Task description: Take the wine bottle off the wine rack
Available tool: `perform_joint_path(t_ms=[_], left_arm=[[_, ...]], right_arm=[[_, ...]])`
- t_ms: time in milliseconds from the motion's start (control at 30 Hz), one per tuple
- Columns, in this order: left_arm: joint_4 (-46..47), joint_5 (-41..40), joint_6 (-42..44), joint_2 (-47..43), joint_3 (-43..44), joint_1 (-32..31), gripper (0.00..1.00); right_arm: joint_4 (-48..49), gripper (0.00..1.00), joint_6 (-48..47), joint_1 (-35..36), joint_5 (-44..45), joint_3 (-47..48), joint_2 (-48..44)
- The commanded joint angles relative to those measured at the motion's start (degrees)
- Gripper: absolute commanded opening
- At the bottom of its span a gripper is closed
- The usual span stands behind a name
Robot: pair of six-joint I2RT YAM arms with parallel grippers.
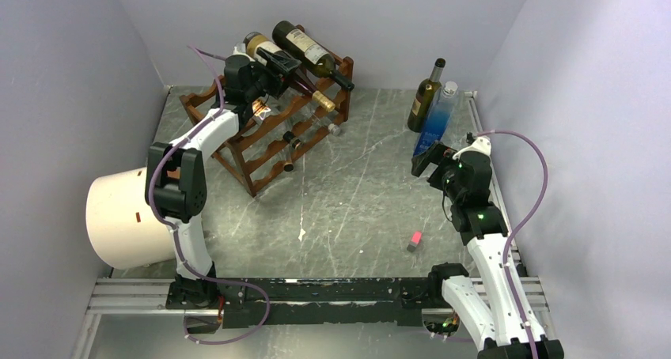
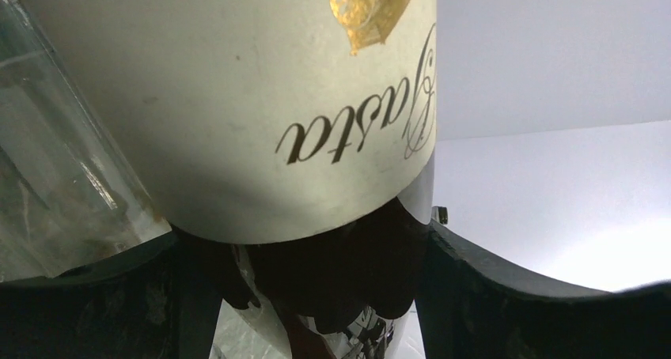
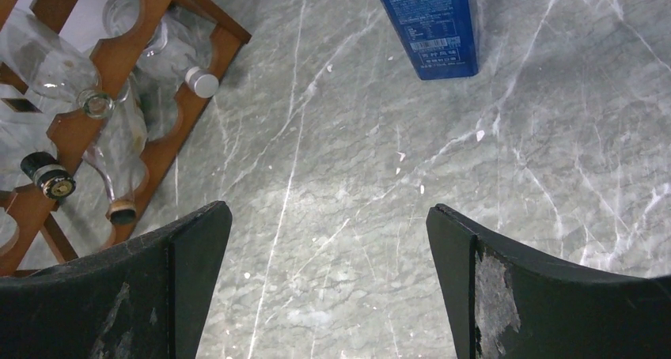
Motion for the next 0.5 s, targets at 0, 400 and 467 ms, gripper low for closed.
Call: perform_joint_path(t_ms=[0, 400, 467], left_arm=[[4.96, 2.45, -0.81, -0.07, -0.05, 0.67, 0.73], [13.30, 8.73, -5.23, -4.97, -4.13, 3.89, 0.29], [14.21, 9.64, -5.38, -5.40, -4.61, 4.21, 0.20]], right_arm=[[-0.78, 1.00, -0.32, -0.26, -0.96, 1.56, -1.13], [1.30, 1.00, 1.56, -0.23, -6.70, 0.35, -1.41], [1.03, 1.00, 1.98, -0.23, -7.31, 0.36, -1.45]])
